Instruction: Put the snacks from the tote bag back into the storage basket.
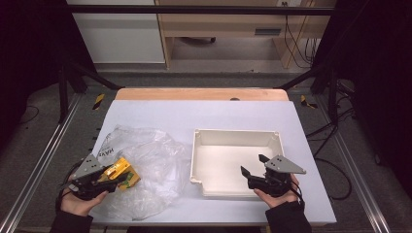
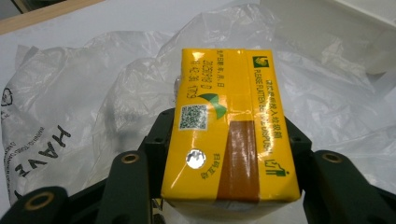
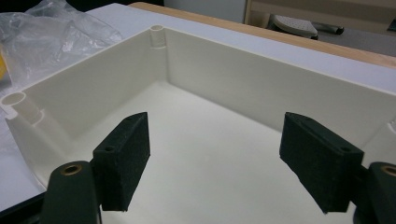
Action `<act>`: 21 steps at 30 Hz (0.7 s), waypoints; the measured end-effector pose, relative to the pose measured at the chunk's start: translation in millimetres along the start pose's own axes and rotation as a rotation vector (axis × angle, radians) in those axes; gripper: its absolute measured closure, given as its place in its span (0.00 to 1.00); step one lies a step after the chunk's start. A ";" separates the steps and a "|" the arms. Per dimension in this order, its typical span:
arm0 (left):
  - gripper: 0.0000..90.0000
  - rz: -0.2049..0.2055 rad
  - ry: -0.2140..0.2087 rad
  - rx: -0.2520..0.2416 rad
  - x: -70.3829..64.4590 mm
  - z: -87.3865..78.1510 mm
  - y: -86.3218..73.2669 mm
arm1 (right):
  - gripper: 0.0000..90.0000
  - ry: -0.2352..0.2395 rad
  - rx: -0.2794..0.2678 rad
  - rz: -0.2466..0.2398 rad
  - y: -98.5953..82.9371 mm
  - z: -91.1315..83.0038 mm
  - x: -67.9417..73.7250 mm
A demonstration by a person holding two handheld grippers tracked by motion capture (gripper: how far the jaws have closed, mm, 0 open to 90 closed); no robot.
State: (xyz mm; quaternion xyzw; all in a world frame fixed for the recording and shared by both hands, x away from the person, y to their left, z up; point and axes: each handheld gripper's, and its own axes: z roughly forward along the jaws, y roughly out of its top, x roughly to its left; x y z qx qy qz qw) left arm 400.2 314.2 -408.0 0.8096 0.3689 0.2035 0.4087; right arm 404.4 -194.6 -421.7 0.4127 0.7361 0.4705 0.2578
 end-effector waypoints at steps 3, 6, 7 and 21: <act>0.56 0.005 0.001 -0.012 -3.0 -3.7 2.0 | 0.27 0.002 -0.003 0.000 0.0 0.3 0.4; 0.56 0.004 0.008 -0.025 -5.6 -8.5 6.3 | 0.26 0.000 -0.003 -0.003 0.1 0.5 0.3; 0.56 0.004 0.010 -0.029 -6.0 -9.8 7.2 | 0.26 0.002 -0.002 -0.002 0.1 0.1 -0.1; 0.56 0.018 -0.003 -0.079 -10.5 -25.3 26.8 | 0.20 -0.021 -0.012 0.010 1.1 -1.6 -5.5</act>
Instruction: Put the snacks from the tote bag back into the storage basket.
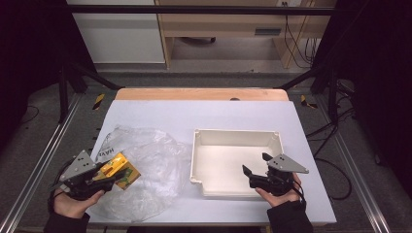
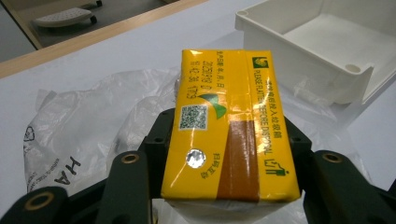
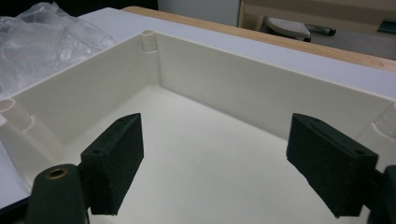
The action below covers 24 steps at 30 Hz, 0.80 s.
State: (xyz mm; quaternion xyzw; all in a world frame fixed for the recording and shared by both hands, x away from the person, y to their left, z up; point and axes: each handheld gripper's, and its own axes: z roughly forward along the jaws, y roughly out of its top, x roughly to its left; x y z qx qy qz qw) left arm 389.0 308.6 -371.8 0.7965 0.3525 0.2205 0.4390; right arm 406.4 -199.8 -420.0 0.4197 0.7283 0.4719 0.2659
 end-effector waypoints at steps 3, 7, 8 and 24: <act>0.56 -0.005 0.000 -0.004 1.4 0.2 4.9 | 0.19 -0.005 0.000 0.002 -0.2 -0.8 -1.1; 0.56 -0.003 -0.006 -0.007 1.6 0.0 11.1 | 0.18 -0.008 -0.002 0.003 0.2 -2.2 -2.3; 0.56 -0.001 -0.008 -0.007 1.1 -0.3 12.6 | 0.18 -0.009 -0.002 0.003 0.1 -2.3 -2.6; 0.56 0.051 -0.032 -0.033 -9.0 -5.3 50.3 | 0.17 -0.014 0.001 0.001 -0.6 -3.6 -3.7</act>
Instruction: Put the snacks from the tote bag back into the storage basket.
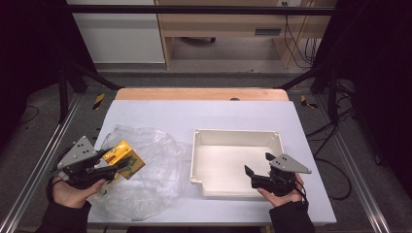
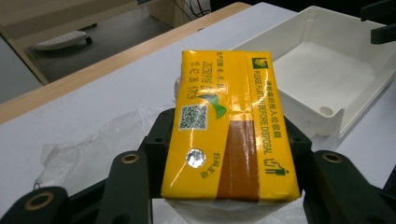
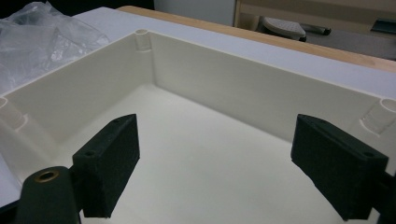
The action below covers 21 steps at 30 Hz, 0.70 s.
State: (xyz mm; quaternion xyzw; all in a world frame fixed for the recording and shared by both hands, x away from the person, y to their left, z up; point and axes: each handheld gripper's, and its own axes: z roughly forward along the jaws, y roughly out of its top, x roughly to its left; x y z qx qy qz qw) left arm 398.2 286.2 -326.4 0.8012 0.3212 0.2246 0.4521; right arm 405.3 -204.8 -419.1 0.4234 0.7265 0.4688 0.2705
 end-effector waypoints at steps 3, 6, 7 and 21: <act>0.56 0.013 -0.011 0.000 -3.4 6.0 7.9 | 0.17 0.000 -0.001 0.002 0.3 -1.2 -0.1; 0.56 0.027 -0.032 -0.001 -7.2 13.5 15.9 | 0.16 0.001 -0.005 -0.001 0.4 -1.9 -0.2; 0.56 0.035 -0.038 0.002 -8.8 16.0 18.7 | 0.16 0.003 -0.006 0.002 0.3 -2.0 0.0; 0.56 0.091 -0.121 -0.012 -33.0 54.8 53.8 | 0.14 0.003 0.004 0.006 -2.1 -2.9 -1.9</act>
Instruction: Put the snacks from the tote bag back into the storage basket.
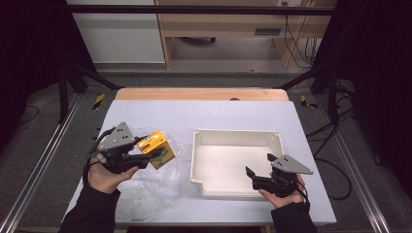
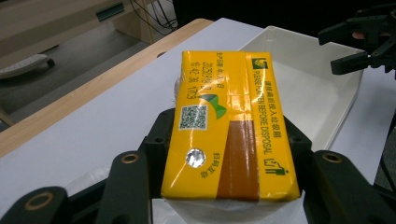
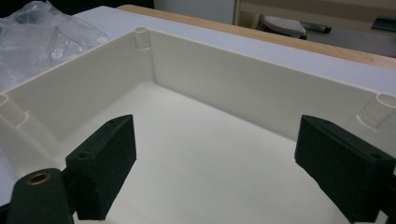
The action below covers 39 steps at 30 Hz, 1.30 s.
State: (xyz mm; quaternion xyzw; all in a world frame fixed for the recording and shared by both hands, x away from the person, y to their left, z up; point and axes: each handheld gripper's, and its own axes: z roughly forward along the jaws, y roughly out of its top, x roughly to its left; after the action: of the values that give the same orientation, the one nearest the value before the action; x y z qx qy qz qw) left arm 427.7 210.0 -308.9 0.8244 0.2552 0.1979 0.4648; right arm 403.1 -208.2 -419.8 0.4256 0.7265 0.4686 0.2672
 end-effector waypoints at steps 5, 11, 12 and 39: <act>0.56 0.020 -0.029 0.004 -3.4 11.7 6.8 | 0.13 -0.003 0.001 -0.001 -0.3 -0.5 -0.4; 0.56 0.043 -0.060 0.026 -6.8 28.5 11.1 | 0.13 -0.002 0.001 0.002 -0.5 -0.7 -1.0; 0.56 0.047 -0.068 0.027 -6.9 31.4 11.7 | 0.13 -0.003 0.002 0.003 -0.6 -0.6 -1.2; 0.56 0.143 -0.226 0.041 -33.6 88.1 33.3 | 0.13 -0.008 -0.004 0.019 -1.1 -1.2 -4.9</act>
State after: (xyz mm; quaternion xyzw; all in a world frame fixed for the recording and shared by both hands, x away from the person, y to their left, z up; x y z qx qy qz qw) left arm 458.7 116.5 -326.1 0.8668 0.1456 0.1310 0.4585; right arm 404.2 -213.2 -420.3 0.4336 0.7205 0.4711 0.2666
